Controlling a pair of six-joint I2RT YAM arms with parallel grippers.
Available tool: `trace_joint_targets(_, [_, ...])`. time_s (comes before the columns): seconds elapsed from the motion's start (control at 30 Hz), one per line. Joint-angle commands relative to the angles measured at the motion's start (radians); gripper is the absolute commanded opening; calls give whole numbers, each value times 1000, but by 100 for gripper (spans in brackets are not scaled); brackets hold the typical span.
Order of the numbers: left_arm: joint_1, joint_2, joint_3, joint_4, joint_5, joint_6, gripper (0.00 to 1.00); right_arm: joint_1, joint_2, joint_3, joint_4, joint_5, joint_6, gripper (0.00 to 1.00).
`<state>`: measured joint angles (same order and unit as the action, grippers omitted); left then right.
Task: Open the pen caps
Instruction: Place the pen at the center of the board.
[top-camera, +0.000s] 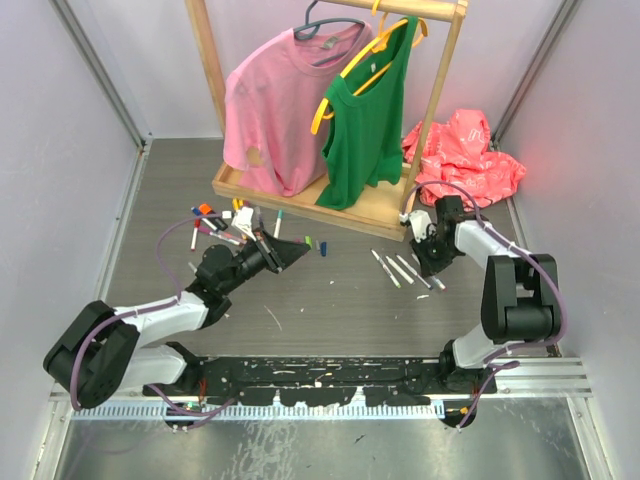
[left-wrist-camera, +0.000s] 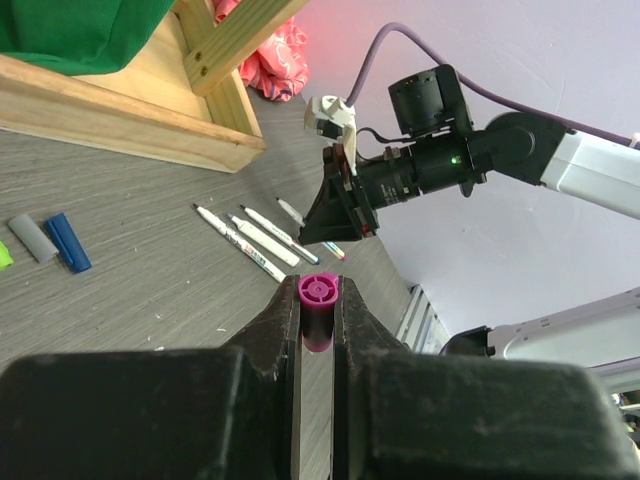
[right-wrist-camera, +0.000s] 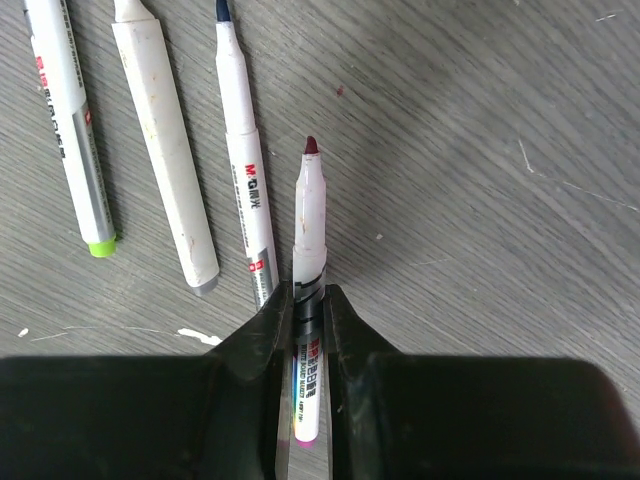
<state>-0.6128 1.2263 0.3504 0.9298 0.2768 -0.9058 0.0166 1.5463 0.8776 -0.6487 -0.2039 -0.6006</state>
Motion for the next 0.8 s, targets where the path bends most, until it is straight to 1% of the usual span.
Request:
trace_joint_targets(0.0, [5,-24,2,52,20,-8,1,1,1,56,-6,-19,-7,9])
trace_joint_targets(0.37, [5,10,24,52,70,-29,1,39,71,89,14,-6,7,12])
trace_joint_targets(0.57, [3,36,40,57,94,-44,0,42,81,88,14,-1,13,19])
trace_joint_targets(0.6, [2,67,44,59,101,-48,0,42,81,88,14,1,13,21])
trace_joint_targets(0.77, [-25,125,68,69,112,-53,0,42,86,86,14,1,16,25])
